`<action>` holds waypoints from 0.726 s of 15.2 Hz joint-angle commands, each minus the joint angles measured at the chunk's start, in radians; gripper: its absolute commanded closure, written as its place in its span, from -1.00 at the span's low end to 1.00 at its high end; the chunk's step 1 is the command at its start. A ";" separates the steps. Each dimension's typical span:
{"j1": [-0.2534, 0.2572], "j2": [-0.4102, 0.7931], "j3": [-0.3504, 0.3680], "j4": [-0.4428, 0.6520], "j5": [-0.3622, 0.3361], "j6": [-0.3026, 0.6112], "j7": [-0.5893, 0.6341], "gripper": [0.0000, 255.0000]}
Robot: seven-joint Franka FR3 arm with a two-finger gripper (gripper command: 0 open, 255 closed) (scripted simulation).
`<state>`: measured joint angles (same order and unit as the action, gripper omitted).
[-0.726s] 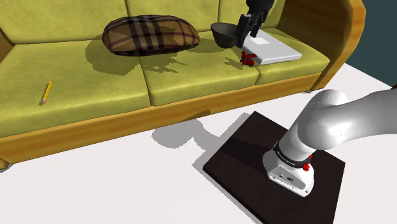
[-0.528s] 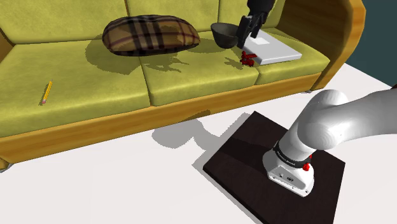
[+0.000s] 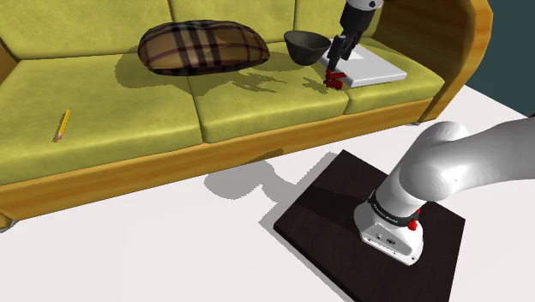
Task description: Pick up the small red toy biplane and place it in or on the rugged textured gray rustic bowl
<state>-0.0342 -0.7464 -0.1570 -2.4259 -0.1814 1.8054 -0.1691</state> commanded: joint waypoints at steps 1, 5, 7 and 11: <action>-0.011 0.028 -0.052 -0.007 -0.016 0.040 -0.051 -1.00; -0.025 0.102 -0.154 -0.011 -0.036 0.125 -0.149 -1.00; -0.026 0.117 -0.171 -0.020 -0.039 0.150 -0.162 -1.00; -0.027 0.133 -0.183 -0.062 -0.045 0.208 -0.161 -1.00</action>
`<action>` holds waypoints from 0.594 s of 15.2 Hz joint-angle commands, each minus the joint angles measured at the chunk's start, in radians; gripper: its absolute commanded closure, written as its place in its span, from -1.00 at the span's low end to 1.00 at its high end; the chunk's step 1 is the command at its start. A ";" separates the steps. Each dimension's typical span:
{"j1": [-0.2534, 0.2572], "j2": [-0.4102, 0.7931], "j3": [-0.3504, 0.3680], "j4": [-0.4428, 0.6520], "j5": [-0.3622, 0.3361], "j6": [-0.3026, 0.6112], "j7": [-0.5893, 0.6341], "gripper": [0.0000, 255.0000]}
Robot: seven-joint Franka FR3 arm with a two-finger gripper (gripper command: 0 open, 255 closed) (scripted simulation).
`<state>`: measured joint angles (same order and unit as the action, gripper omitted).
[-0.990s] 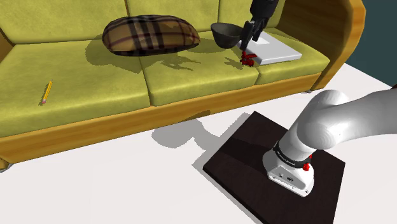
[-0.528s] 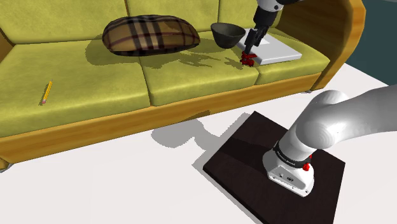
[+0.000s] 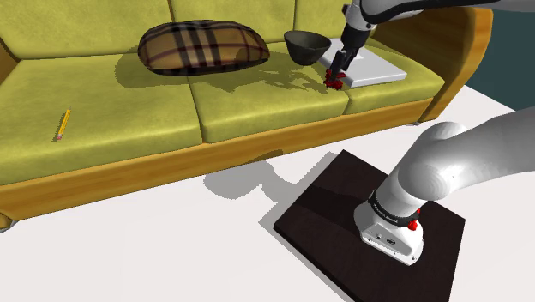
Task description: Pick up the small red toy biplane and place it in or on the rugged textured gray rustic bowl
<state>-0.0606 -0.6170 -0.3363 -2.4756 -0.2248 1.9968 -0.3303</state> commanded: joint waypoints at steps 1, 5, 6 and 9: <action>-0.001 0.008 -0.006 -0.023 -0.004 0.032 0.000 -1.00; -0.001 0.016 -0.011 -0.038 -0.006 0.055 0.000 -1.00; -0.001 0.016 -0.011 -0.038 -0.006 0.055 0.000 -1.00; -0.001 0.016 -0.011 -0.038 -0.006 0.055 0.000 -1.00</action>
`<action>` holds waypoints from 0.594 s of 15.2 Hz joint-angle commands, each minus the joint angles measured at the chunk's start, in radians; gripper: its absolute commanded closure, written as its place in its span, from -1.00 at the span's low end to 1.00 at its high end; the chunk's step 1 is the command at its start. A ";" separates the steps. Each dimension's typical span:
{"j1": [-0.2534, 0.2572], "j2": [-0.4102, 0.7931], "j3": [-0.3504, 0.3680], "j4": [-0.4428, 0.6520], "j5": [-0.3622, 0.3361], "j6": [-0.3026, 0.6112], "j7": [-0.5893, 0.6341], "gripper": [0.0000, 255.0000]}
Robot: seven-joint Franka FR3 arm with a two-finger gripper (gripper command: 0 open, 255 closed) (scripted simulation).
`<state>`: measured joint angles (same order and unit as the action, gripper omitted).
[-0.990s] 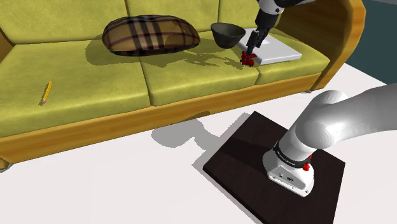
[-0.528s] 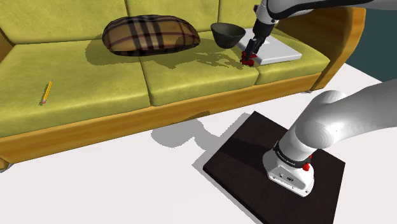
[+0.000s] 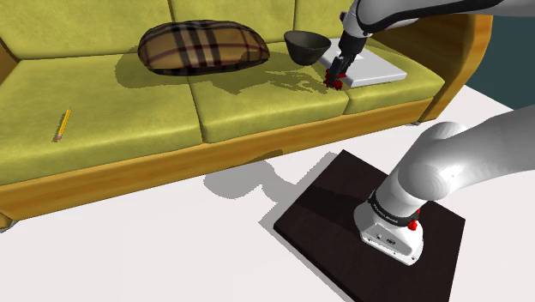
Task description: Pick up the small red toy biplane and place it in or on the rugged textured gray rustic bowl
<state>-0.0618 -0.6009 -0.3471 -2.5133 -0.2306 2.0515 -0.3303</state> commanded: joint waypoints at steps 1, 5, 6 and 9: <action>0.000 0.000 0.000 0.000 0.000 0.000 0.000 -1.00; 0.000 0.000 0.000 0.000 0.000 0.000 0.000 1.00; 0.000 0.000 0.000 0.000 0.000 0.000 0.000 1.00; 0.000 0.000 0.000 0.000 0.000 0.000 0.000 1.00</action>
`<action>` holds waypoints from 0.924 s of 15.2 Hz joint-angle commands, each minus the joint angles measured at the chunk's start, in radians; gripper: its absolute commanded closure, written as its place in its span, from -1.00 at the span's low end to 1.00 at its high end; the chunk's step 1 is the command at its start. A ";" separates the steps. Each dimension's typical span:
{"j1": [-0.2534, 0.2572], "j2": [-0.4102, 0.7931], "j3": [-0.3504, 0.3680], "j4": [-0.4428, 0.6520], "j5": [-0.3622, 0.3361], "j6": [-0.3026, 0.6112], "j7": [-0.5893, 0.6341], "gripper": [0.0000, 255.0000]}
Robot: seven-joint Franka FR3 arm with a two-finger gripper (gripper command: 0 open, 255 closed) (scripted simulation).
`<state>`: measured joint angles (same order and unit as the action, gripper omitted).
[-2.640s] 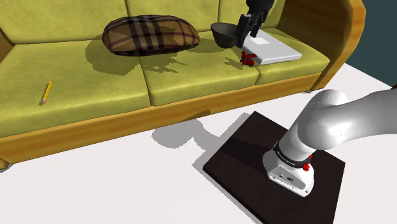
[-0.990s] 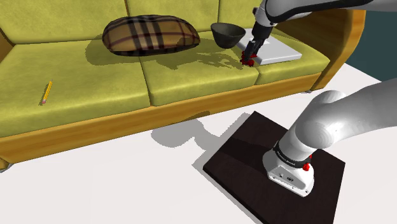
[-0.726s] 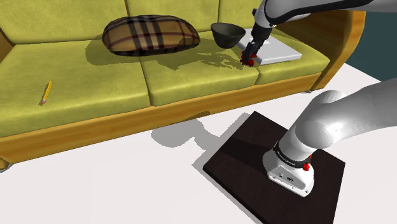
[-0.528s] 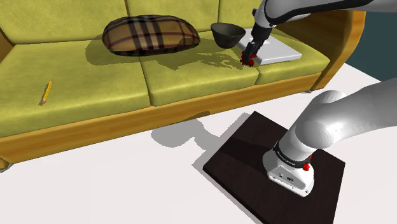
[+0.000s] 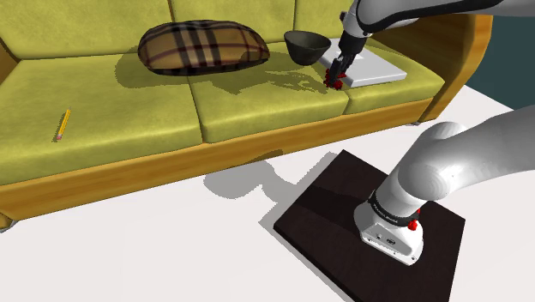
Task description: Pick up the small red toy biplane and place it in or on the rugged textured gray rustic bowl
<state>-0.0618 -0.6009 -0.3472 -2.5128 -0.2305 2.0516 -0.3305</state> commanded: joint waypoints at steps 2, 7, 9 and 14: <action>0.000 0.000 0.000 -0.001 0.000 0.000 0.000 1.00; 0.003 -0.012 0.012 0.058 0.009 -0.070 -0.002 1.00; 0.005 -0.015 0.016 0.082 0.013 -0.098 -0.003 1.00; 0.009 -0.018 0.027 0.147 0.021 -0.165 -0.006 1.00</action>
<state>-0.0537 -0.6173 -0.3235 -2.3794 -0.2110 1.9016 -0.3368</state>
